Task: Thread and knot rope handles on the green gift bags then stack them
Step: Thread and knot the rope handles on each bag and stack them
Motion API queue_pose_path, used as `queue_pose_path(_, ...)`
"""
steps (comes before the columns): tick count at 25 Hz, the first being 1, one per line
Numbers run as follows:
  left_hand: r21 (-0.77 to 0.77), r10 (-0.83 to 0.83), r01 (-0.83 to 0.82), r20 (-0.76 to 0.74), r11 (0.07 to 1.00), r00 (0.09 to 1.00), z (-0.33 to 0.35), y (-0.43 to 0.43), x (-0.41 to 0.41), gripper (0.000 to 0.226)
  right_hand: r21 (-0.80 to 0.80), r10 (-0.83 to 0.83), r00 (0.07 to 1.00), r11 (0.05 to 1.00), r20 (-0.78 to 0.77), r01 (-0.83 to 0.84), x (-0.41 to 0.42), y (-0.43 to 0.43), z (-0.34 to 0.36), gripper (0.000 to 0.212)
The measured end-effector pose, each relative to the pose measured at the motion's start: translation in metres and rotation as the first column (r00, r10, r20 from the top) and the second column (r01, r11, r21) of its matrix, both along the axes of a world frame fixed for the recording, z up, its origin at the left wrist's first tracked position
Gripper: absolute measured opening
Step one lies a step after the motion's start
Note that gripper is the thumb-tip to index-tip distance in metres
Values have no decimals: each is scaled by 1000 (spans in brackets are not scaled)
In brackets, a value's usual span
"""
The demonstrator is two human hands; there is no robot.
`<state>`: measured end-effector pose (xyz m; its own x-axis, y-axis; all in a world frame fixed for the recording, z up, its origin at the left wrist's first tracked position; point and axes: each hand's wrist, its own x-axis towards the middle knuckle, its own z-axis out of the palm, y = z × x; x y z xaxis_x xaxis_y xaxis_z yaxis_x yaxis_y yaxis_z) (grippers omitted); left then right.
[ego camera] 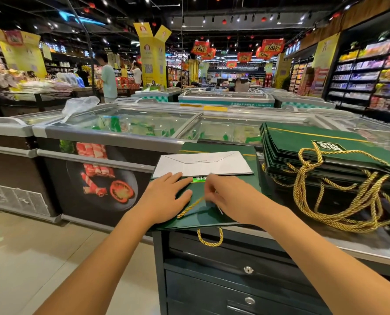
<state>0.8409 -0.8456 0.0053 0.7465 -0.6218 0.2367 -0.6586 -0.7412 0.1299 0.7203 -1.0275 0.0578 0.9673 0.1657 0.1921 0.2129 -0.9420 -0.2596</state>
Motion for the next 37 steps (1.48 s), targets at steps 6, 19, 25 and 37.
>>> queue_pose_path(6,41,-6,7,-34,999,999,1,-2,1,50,29,50,999,998,-1,-49,2,1,25,23)
queue_pose_path(19,42,-7,8,-26,999,1000,-4,-3,4,52,-161,105,994,982,26,-99,-1,13,63,12)
queue_pose_path(25,28,-22,23,-33,999,999,-6,-4,9,62,-151,141,970,982,199,-111,-9,16,97,12)
queue_pose_path(37,18,-9,10,-67,1000,998,-3,-4,1,55,20,75,919,996,387,-89,-16,-5,112,10)
